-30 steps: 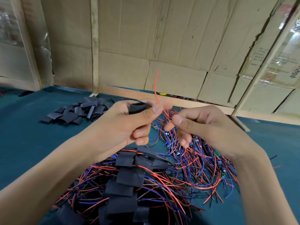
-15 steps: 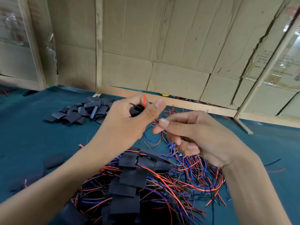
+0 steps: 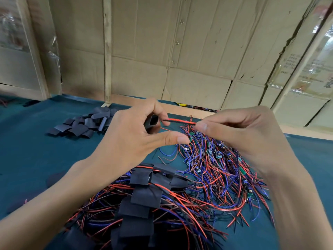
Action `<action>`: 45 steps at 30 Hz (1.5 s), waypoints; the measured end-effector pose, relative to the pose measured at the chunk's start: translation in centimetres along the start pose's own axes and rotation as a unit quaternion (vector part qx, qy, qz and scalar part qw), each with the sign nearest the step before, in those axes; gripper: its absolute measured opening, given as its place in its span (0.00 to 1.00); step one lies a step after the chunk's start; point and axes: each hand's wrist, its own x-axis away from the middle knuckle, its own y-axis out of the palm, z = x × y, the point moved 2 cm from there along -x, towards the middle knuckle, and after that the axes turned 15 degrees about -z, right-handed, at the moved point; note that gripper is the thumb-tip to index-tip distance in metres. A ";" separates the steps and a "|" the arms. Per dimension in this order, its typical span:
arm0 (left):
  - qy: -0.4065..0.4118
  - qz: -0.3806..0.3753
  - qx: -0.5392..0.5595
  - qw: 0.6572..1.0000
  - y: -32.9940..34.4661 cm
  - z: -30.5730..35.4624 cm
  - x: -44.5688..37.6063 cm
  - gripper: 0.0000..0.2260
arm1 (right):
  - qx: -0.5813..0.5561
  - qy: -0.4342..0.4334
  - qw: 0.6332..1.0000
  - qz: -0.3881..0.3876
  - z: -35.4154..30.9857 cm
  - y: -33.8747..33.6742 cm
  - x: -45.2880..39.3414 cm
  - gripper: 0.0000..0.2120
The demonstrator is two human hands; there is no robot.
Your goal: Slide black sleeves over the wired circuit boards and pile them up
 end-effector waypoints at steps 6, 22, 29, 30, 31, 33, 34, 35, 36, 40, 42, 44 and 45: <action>-0.005 -0.006 0.001 1.000 0.6 0.3 0.1 0.21 | 0.089 -0.073 0.993 -0.004 -0.9 0.9 0.0 0.02; 0.073 -0.009 -0.056 0.996 0.9 1.1 0.5 0.21 | 0.082 -0.064 0.994 0.023 -0.6 1.5 -0.4 0.03; 0.102 -0.015 -0.111 0.988 1.2 0.4 0.6 0.21 | 0.115 -0.036 0.991 0.059 -1.1 1.6 -0.2 0.05; 0.102 -0.016 -0.115 0.988 1.3 0.3 0.6 0.21 | 0.123 -0.034 0.990 0.063 -1.1 1.6 -0.1 0.05; 0.102 -0.016 -0.116 0.988 1.3 0.3 0.6 0.21 | 0.133 -0.033 0.988 0.067 -1.2 1.6 -0.1 0.05; 0.099 -0.015 -0.107 0.989 1.5 0.1 0.5 0.21 | 0.158 -0.036 0.984 0.072 -1.4 1.7 0.1 0.05; 0.094 -0.016 -0.106 0.990 1.6 0.1 0.5 0.21 | 0.171 -0.043 0.982 0.071 -1.5 1.8 0.2 0.05; 0.087 -0.018 -0.109 0.990 1.6 0.2 0.4 0.21 | 0.189 -0.053 0.978 0.067 -1.6 1.8 0.3 0.04; 0.081 -0.021 -0.115 0.990 1.7 0.3 0.4 0.21 | 0.211 -0.063 0.974 0.059 -1.8 1.8 0.3 0.04; 0.030 -0.045 -0.178 0.982 1.7 0.0 0.4 0.14 | 0.284 -0.099 0.954 0.000 -1.9 3.0 0.0 0.02; 0.006 -0.063 -0.269 0.961 1.7 -0.2 0.2 0.11 | 0.322 -0.087 0.943 -0.025 -1.4 4.0 -0.4 0.03; -0.003 -0.076 -0.359 0.930 1.6 -0.8 0.0 0.07 | 0.330 -0.049 0.942 -0.045 -0.5 4.9 -1.0 0.03; -0.010 -0.083 -0.397 0.914 1.5 -1.2 -0.1 0.05 | 0.310 -0.028 0.949 -0.057 0.1 5.1 -1.2 0.03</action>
